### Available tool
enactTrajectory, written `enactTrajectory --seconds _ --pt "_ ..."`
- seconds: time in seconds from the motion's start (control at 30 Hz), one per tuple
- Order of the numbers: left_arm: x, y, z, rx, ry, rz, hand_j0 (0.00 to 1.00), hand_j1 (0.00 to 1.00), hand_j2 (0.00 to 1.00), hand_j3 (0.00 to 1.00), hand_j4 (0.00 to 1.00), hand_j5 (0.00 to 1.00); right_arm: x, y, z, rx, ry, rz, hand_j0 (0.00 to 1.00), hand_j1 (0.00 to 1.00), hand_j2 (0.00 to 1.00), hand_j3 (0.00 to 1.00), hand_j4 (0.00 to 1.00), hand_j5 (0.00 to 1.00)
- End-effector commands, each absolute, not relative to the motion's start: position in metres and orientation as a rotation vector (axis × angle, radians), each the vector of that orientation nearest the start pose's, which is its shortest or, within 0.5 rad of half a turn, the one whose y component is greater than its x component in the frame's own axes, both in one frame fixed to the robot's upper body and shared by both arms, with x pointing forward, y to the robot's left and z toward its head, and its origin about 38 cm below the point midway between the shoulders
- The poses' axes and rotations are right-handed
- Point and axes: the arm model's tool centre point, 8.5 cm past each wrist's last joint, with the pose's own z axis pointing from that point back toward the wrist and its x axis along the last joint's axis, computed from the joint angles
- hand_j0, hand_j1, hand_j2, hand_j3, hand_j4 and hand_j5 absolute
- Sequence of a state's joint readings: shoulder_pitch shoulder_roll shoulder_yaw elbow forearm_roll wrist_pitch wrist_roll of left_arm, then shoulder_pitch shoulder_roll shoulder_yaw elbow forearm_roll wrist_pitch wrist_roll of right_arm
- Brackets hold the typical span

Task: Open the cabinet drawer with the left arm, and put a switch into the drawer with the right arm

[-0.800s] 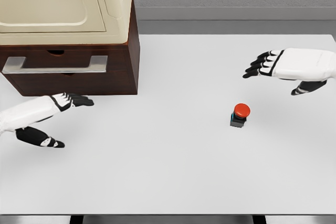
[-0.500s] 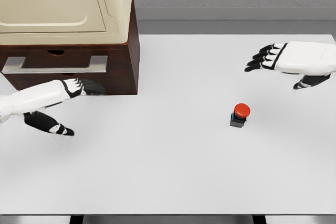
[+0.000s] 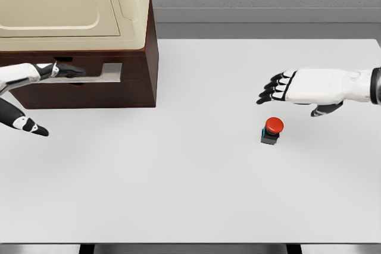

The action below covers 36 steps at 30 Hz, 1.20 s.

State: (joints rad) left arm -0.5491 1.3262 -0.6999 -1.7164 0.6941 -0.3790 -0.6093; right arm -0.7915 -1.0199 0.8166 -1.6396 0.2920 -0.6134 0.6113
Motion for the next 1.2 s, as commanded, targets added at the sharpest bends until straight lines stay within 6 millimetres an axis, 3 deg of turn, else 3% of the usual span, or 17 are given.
enactTrajectory --seconds 0.0,0.2,0.73,1.17 --pt "0.357 0.383 0.29 -0.16 -1.39 -1.439 1.0 1.0 1.0 1.0 1.0 1.0 0.399 -0.294 0.246 0.411 1.665 -3.131 1.0 1.0 1.0 1.0 1.0 1.0" --pt "0.363 0.392 0.299 -0.071 -1.349 -1.443 1.0 1.0 1.0 1.0 1.0 1.0 0.394 -0.292 0.231 0.349 1.621 -3.167 1.0 1.0 1.0 1.0 1.0 1.0" --pt "0.379 0.401 0.278 0.0 -1.261 -1.389 1.0 1.0 1.0 1.0 1.0 1.0 0.402 -0.286 0.209 0.302 1.6 -3.207 1.0 1.0 1.0 1.0 1.0 1.0" --pt "0.378 0.412 0.294 0.061 -1.254 -1.404 1.0 1.0 1.0 1.0 1.0 1.0 0.402 -0.277 0.2 0.27 1.576 -3.207 1.0 1.0 1.0 1.0 1.0 1.0"
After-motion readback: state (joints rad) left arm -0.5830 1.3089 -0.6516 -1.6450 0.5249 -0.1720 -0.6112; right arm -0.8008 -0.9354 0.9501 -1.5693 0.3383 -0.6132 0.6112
